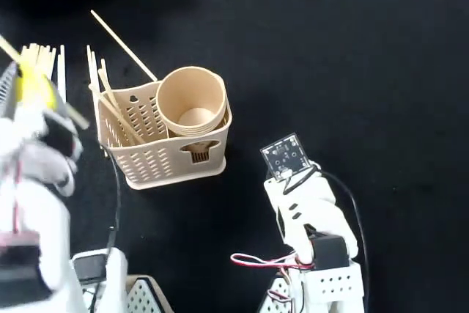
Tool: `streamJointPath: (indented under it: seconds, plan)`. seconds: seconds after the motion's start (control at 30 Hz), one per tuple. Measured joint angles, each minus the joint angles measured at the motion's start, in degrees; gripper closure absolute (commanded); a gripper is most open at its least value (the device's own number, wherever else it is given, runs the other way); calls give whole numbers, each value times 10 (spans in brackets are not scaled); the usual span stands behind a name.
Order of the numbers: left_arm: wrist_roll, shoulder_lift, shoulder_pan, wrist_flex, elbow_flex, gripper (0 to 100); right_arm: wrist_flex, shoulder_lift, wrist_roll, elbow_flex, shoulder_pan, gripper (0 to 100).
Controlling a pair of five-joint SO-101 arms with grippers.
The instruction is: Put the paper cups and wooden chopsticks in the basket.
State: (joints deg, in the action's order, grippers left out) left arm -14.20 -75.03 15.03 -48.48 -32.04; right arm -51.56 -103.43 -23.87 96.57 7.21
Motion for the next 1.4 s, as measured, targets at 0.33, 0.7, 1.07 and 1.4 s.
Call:
streamJointPath:
  seconds: [0.33, 0.7, 1.07, 1.4]
  plan:
    - [63, -165, -120, 295, -362, 970, 0, 0, 0, 1, 0, 986]
    - [42, -161, -122, 186, -372, 735, 0, 0, 0, 1, 0, 986]
    - [18, 25, 66, -94, -35, 733, 0, 0, 0, 1, 0, 986]
    - [30, 533, 267, -228, 269, 737, 0, 0, 0, 1, 0, 986]
